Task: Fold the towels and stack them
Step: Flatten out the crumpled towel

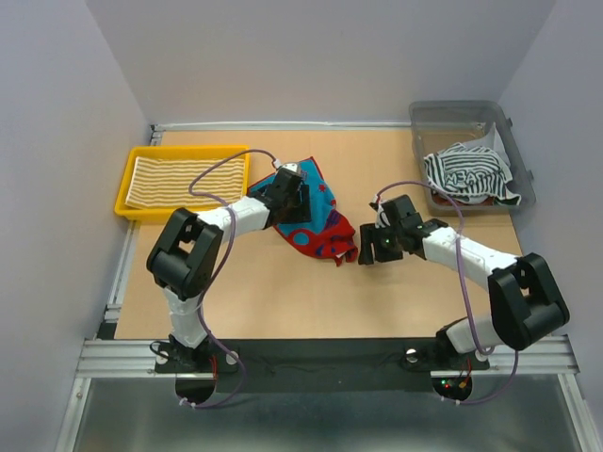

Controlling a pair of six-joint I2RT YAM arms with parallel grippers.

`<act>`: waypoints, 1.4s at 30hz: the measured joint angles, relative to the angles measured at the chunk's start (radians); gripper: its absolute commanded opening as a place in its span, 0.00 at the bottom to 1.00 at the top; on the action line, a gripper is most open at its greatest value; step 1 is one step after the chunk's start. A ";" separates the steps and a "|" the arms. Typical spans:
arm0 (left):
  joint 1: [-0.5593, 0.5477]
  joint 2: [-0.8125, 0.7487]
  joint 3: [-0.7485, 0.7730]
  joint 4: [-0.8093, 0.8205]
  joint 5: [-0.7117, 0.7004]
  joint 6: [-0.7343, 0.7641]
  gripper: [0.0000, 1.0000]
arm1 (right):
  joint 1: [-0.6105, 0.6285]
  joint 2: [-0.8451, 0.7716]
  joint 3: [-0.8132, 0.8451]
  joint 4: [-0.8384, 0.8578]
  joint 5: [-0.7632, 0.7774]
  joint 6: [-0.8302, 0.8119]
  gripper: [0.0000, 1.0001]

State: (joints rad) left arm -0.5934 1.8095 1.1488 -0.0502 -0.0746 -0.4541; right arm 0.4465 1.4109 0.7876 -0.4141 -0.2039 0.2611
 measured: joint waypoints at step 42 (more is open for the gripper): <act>0.043 0.172 0.175 -0.119 -0.115 0.072 0.73 | 0.638 0.154 0.244 -0.302 -0.108 -0.114 0.26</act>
State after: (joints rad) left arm -0.5503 1.9812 1.3239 -0.1696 -0.1898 -0.3820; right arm 1.0847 1.5650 1.0317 -0.7162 -0.3122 0.1474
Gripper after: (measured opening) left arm 0.726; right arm 0.160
